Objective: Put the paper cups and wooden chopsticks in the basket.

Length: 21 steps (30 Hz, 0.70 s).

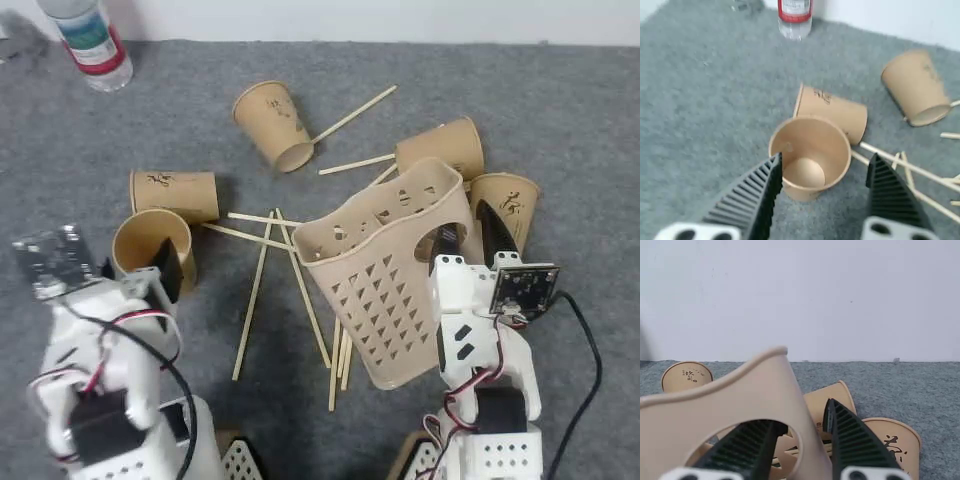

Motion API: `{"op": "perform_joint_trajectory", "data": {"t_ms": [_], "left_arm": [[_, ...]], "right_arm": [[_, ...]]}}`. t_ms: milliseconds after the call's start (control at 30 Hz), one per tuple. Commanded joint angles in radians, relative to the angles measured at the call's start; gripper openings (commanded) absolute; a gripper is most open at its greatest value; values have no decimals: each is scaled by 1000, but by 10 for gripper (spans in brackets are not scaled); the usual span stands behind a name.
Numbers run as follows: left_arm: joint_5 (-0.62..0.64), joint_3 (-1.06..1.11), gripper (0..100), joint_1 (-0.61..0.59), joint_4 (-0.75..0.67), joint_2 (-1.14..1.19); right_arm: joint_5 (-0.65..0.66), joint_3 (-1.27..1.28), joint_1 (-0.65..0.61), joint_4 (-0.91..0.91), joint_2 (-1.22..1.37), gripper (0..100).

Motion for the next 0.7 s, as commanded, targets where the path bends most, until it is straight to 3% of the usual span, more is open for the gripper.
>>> {"op": "perform_joint_trajectory", "data": {"t_ms": [0,167,400,667], "left_arm": [[18,326,257,-15,-238,-155],[12,604,255,-26,-350,-381],[18,573,255,-172,-350,-356],[18,585,255,-173,-354,-358]], "right_arm": [[-11,-11,4,-19,-15,123],[-11,-11,4,-19,-15,123],[-11,-9,4,-18,-15,123],[-5,-12,-47,19,-15,123]]}}
